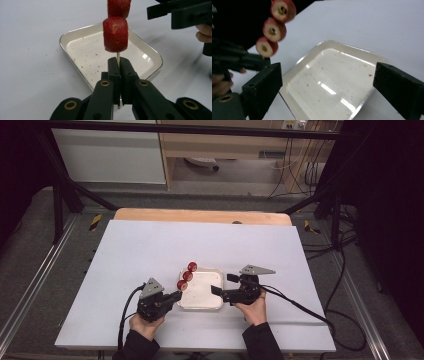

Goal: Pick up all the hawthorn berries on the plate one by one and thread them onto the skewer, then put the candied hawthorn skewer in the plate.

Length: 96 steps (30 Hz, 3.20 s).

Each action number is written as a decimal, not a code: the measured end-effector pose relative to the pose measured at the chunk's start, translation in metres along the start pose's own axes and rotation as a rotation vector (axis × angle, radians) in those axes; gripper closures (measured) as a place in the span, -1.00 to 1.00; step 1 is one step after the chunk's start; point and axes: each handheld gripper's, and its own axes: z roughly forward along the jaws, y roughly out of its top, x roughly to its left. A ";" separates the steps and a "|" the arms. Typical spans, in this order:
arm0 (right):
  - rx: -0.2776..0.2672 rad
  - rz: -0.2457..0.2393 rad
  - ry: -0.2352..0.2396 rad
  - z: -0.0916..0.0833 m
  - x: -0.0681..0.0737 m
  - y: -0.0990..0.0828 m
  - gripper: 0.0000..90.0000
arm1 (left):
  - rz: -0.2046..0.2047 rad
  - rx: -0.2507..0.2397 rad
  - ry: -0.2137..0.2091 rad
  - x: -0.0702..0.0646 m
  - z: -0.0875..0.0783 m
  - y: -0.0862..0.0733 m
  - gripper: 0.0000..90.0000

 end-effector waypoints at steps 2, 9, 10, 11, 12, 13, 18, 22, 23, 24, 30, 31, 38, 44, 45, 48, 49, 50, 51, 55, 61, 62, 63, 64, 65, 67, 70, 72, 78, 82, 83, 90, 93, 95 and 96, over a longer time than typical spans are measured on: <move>0.027 -0.029 -0.012 -0.004 -0.004 -0.004 -0.88 | 0.014 0.017 0.000 0.001 -0.001 0.002 0.97; 0.097 -0.115 -0.055 -0.024 -0.018 -0.020 -0.98 | 0.040 0.079 -0.017 0.008 0.001 0.017 0.96; 0.103 -0.121 -0.062 -0.027 -0.020 -0.022 -0.99 | 0.044 0.090 -0.018 0.009 0.002 0.020 0.96; 0.108 -0.130 -0.067 -0.030 -0.022 -0.024 -0.99 | 0.045 0.100 -0.020 0.009 0.004 0.022 0.96; 0.113 -0.135 -0.072 -0.033 -0.025 -0.027 -0.99 | 0.047 0.110 -0.025 0.010 0.006 0.024 0.96; 0.116 -0.138 -0.078 -0.036 -0.027 -0.029 -0.99 | 0.048 0.119 -0.031 0.010 0.007 0.026 0.96; 0.142 -0.163 -0.108 -0.050 -0.036 -0.038 -0.99 | 0.069 0.163 -0.034 0.010 0.017 0.034 0.96; 0.142 -0.158 -0.134 -0.060 -0.040 -0.044 -0.99 | 0.079 0.204 -0.030 0.009 0.027 0.040 0.96; 0.143 -0.153 -0.137 -0.063 -0.041 -0.045 -0.99 | 0.084 0.212 -0.030 0.008 0.029 0.041 0.96; 0.144 -0.156 -0.140 -0.065 -0.042 -0.046 -0.99 | 0.087 0.223 -0.029 0.008 0.031 0.042 0.96; 0.134 -0.158 -0.166 -0.079 -0.050 -0.051 -0.99 | 0.077 0.278 -0.030 0.009 0.042 0.045 0.96; 0.133 -0.156 -0.166 -0.081 -0.051 -0.052 -0.99 | 0.078 0.287 -0.030 0.009 0.044 0.045 0.96; 0.119 -0.153 -0.176 -0.091 -0.055 -0.056 -0.99 | 0.084 0.340 -0.020 0.008 0.055 0.045 0.96; 0.131 -0.159 -0.182 -0.094 -0.056 -0.057 -0.99 | 0.090 0.377 -0.006 0.004 0.063 0.043 0.96; 0.134 -0.158 -0.184 -0.094 -0.056 -0.057 -0.99 | 0.094 0.391 -0.006 0.003 0.064 0.042 0.96; 0.149 -0.160 -0.188 -0.094 -0.056 -0.057 -0.99 | 0.104 0.416 0.012 0.001 0.067 0.040 0.96; 0.152 -0.160 -0.189 -0.094 -0.056 -0.057 -0.99 | 0.100 0.424 0.013 0.000 0.069 0.040 0.96; 0.155 -0.161 -0.190 -0.094 -0.056 -0.057 -0.99 | 0.102 0.432 0.016 0.000 0.070 0.039 0.96; 0.157 -0.161 -0.191 -0.094 -0.056 -0.057 -0.99 | 0.104 0.439 0.023 -0.001 0.071 0.038 0.96; 0.155 -0.159 -0.188 -0.095 -0.057 -0.057 -0.99 | 0.111 0.475 0.036 -0.003 0.074 0.036 0.96; 0.150 -0.149 -0.187 -0.096 -0.057 -0.057 -0.99 | 0.113 0.487 0.052 -0.004 0.075 0.035 0.95; 0.149 -0.150 -0.187 -0.096 -0.057 -0.057 -0.99 | 0.113 0.486 0.052 -0.004 0.075 0.035 0.95; 0.149 -0.151 -0.186 -0.096 -0.057 -0.057 -0.99 | 0.115 0.484 0.053 -0.004 0.075 0.035 0.95; 0.149 -0.153 -0.188 -0.096 -0.057 -0.057 -0.99 | 0.114 0.483 0.053 -0.004 0.075 0.035 0.95; 0.148 -0.154 -0.188 -0.096 -0.057 -0.057 -0.99 | 0.115 0.481 0.055 -0.004 0.075 0.034 0.94; 0.148 -0.153 -0.190 -0.096 -0.057 -0.057 -0.99 | 0.121 0.477 0.055 -0.004 0.074 0.034 0.93; 0.149 -0.152 -0.191 -0.096 -0.057 -0.057 -0.99 | 0.122 0.457 0.047 -0.002 0.070 0.034 0.85; 0.147 -0.149 -0.192 -0.096 -0.057 -0.057 -0.99 | 0.123 0.438 0.034 -0.001 0.064 0.035 0.75; 0.147 -0.144 -0.193 -0.096 -0.057 -0.057 -0.99 | 0.107 0.346 -0.022 0.009 0.041 0.036 0.30; 0.144 -0.138 -0.194 -0.097 -0.057 -0.057 -0.99 | 0.110 0.296 -0.026 0.018 0.024 0.032 -0.08; 0.146 -0.138 -0.193 -0.097 -0.057 -0.056 -0.99 | 0.109 0.287 -0.021 0.020 0.019 0.031 -0.16; 0.149 -0.133 -0.195 -0.096 -0.057 -0.057 -0.99 | 0.122 0.231 0.021 0.038 -0.010 0.015 -0.57; 0.152 -0.132 -0.198 -0.096 -0.057 -0.057 -0.99 | 0.100 0.201 0.019 0.048 -0.022 0.006 -0.64; 0.157 -0.136 -0.200 -0.096 -0.057 -0.057 -0.99 | 0.088 0.184 0.014 0.055 -0.029 0.000 -0.67; 0.157 -0.136 -0.200 -0.096 -0.057 -0.057 -0.99 | 0.089 0.183 0.012 0.058 -0.032 -0.004 -0.69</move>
